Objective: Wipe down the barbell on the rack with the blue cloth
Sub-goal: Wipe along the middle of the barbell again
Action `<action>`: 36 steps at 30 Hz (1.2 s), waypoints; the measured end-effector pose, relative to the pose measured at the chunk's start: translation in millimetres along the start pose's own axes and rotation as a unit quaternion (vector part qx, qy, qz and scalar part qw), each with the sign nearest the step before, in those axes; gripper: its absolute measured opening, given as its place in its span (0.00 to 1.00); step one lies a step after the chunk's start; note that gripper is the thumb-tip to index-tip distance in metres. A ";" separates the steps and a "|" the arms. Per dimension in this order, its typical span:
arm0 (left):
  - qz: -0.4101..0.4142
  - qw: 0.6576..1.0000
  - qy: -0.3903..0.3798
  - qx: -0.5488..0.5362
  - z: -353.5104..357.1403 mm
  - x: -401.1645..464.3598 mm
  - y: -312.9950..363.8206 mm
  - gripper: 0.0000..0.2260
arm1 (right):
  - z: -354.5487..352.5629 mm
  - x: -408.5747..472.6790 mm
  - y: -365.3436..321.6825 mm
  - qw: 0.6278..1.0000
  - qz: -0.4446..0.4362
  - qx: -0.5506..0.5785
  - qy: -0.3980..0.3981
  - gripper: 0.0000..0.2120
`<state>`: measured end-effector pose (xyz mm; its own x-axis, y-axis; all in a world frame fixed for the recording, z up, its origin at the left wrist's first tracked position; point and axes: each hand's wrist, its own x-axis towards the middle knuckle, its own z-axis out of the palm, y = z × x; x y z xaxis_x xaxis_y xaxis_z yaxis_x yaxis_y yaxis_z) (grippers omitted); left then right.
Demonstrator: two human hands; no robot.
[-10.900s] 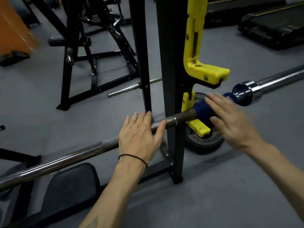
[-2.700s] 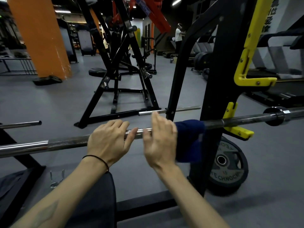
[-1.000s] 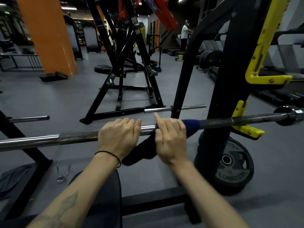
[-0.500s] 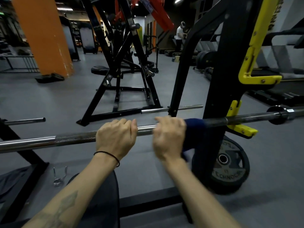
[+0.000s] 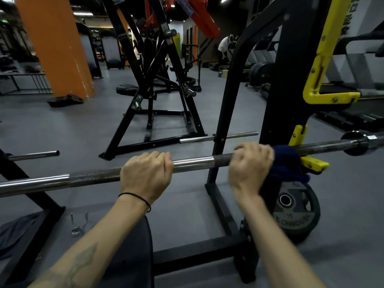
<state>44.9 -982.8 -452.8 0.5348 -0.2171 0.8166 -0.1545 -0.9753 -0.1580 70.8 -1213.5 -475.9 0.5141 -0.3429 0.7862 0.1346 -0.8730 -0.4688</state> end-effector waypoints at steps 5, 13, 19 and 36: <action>0.001 1.000 -0.011 -0.008 -1.5 0.6 0.1 0.21 | 11.4 -37.2 -55.8 0.992 -0.097 0.072 -0.045 0.15; 0.003 1.000 -0.015 -0.009 -1.5 -0.1 -1.0 0.21 | -32.0 26.1 74.9 0.966 -0.237 -0.025 -0.097 0.21; -0.008 1.000 -0.007 0.002 -2.9 1.1 0.9 0.20 | 11.3 -31.2 -34.4 0.998 -0.052 0.043 -0.016 0.19; -0.015 0.999 -0.039 -0.025 -5.7 3.0 -1.1 0.22 | -28.1 32.5 83.1 0.986 -0.138 -0.057 -0.077 0.21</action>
<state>41.9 -982.1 -447.0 0.6020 -0.1915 0.7751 -0.1773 -0.9786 -0.1041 74.8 -1307.0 -478.0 0.5952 -0.0371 0.8028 0.1964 -0.9619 -0.1901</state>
